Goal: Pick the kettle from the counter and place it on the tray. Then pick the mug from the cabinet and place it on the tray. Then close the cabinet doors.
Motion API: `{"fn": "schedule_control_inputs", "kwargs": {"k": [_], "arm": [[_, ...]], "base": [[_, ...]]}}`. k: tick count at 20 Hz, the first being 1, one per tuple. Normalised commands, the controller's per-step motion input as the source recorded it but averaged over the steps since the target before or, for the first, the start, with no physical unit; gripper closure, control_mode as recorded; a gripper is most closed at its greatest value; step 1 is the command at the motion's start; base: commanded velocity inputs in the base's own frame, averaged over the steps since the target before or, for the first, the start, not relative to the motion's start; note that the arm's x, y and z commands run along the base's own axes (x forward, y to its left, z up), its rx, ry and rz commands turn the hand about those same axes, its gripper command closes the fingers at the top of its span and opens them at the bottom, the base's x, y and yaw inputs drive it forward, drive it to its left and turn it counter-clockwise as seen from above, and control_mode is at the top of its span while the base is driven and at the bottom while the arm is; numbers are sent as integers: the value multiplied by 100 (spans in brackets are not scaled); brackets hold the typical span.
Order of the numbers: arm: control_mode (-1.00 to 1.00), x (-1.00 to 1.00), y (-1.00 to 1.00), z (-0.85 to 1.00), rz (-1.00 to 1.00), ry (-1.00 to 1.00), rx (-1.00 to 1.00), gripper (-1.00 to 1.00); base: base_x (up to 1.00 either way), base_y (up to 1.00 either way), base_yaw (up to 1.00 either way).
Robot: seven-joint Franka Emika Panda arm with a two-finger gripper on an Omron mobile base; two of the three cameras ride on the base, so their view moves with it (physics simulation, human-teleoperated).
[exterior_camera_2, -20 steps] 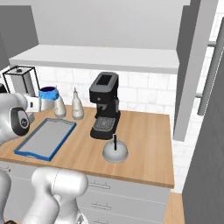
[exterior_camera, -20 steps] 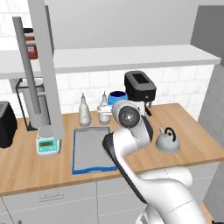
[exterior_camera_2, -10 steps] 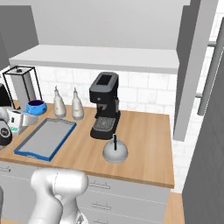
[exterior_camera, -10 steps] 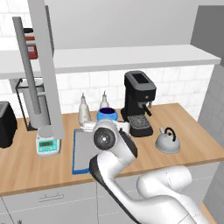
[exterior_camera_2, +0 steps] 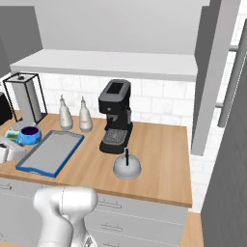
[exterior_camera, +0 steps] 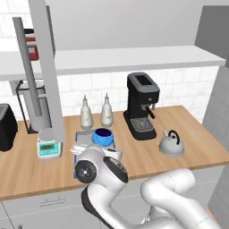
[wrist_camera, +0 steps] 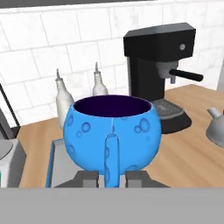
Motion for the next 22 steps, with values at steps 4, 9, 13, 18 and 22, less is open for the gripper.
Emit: {"fn": "schedule_control_inputs", "kwargs": {"k": [4,9,13,18,22], "arm": [[-100,-25,24,-39,-13,0,6,100],[-100,-8,25,-40,-17,0,2,100],[-100,0,22,-33,-22,2,0,100],[-100,7,14,-28,-20,4,0,100],[-100,23,2,-28,-12,7,0,100]], "base": [[0,0,0],[0,0,0],[0,0,0],[0,0,0],[0,0,0]]}}
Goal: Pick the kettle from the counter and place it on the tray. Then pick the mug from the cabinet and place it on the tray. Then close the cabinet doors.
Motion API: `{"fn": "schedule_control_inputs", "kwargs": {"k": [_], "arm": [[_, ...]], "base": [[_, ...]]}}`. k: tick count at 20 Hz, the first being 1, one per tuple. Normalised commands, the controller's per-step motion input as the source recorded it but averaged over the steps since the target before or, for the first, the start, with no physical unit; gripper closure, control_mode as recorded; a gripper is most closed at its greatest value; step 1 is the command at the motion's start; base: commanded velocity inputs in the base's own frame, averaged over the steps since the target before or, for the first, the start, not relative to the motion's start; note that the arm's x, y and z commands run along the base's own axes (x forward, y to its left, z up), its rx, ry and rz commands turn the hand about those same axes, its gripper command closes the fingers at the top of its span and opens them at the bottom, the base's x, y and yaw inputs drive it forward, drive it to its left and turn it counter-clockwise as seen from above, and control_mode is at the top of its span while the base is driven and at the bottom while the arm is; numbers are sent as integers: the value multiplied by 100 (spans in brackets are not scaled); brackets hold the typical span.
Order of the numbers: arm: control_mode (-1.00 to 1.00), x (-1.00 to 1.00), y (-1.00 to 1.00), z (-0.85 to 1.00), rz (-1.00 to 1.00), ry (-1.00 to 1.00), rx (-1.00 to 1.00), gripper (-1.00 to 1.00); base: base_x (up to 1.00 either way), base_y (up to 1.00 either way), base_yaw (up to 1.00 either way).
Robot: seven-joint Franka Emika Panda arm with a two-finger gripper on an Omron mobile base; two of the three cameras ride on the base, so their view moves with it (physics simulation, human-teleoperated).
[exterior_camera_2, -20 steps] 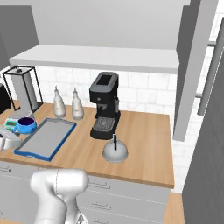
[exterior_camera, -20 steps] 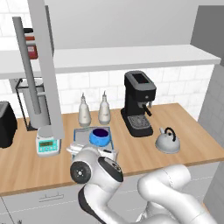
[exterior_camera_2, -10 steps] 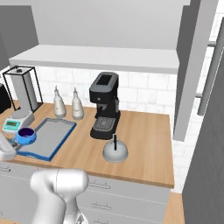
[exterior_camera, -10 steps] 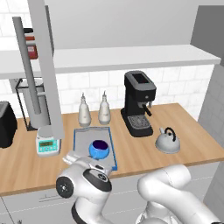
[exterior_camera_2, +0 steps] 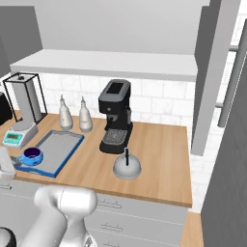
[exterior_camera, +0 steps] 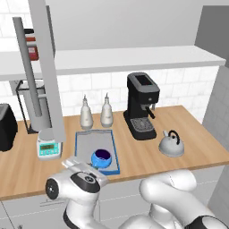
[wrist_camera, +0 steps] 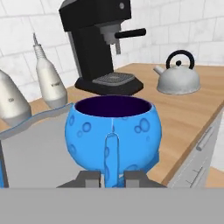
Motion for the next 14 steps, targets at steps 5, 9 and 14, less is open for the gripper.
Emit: {"fn": "schedule_control_inputs", "kwargs": {"k": [5,9,14], "arm": [[-100,35,0,-22,-3,11,2,100],[-100,41,0,-15,0,11,1,100],[-100,40,0,-19,3,3,0,100]], "base": [[0,0,0],[0,0,0],[0,0,0]]}}
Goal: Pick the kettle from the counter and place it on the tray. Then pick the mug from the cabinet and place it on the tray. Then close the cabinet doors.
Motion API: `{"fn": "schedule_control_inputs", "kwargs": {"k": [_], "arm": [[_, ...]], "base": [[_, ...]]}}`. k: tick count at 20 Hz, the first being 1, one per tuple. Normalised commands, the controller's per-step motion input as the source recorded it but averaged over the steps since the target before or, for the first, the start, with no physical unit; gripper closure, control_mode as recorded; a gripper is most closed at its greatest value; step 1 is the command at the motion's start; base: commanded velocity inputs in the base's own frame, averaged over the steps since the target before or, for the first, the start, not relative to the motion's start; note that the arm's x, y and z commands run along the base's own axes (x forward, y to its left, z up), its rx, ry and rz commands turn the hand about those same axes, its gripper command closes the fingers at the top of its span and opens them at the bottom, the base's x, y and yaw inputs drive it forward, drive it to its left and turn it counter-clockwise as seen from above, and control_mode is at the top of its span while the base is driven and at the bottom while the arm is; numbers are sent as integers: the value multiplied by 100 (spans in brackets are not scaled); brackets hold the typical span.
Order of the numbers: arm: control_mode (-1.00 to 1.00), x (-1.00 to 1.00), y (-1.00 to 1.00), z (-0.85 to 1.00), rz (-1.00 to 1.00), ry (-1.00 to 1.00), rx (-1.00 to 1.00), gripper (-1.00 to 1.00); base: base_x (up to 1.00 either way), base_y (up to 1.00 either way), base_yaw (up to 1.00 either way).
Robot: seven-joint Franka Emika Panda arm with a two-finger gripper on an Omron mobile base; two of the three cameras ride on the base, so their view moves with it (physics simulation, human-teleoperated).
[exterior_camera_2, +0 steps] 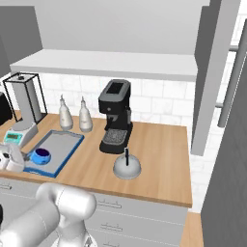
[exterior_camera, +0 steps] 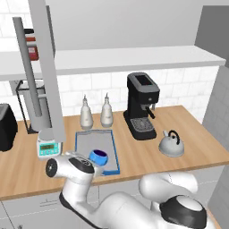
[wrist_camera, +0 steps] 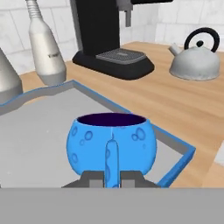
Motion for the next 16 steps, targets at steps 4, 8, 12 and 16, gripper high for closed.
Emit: {"fn": "schedule_control_inputs", "kwargs": {"k": [4,8,12,16], "arm": [[-100,37,-1,-9,4,0,2,100],[-100,35,-8,0,0,-5,0,100],[-100,47,-10,0,0,-2,0,100],[-100,54,-8,0,0,0,0,100]], "base": [[0,0,0],[0,0,0],[0,0,0],[0,0,0]]}}
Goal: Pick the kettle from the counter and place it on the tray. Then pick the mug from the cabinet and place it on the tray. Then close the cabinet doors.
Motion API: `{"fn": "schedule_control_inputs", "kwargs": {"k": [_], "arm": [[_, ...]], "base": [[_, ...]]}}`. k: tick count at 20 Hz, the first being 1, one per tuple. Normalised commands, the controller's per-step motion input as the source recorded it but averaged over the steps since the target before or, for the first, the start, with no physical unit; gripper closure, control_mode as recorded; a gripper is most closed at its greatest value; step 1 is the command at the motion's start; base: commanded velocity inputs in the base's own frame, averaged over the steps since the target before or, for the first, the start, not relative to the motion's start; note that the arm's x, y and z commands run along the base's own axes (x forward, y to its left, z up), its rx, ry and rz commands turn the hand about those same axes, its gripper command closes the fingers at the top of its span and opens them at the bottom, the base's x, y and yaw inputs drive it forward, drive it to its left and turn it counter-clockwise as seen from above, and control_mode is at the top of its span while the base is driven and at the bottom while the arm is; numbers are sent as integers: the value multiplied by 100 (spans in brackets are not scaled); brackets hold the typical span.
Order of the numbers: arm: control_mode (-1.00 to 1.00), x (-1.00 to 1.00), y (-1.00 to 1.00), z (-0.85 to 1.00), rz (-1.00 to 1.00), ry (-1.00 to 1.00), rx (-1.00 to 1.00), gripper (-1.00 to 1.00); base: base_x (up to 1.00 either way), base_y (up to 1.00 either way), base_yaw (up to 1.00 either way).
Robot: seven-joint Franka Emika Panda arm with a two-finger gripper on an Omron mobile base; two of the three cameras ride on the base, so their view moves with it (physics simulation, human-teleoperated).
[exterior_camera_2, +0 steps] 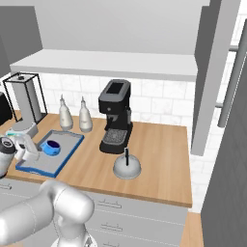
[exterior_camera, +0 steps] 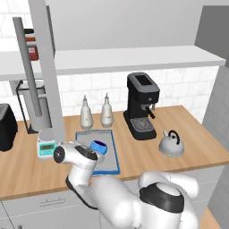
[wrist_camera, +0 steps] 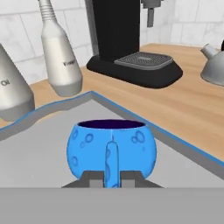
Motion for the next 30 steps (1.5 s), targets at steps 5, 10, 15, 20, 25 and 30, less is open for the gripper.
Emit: {"fn": "schedule_control_inputs", "kwargs": {"k": [5,10,15,20,25,30], "arm": [[-100,52,-2,0,0,0,0,100],[-100,60,0,3,0,-1,0,100],[-100,60,0,4,0,-4,-2,100],[-100,42,0,-6,0,-6,0,100],[-100,22,18,-52,0,1,0,100],[-100,1,23,-57,1,5,0,100]], "base": [[0,0,0],[0,0,0],[0,0,0],[0,0,0],[0,0,0],[0,0,0]]}}
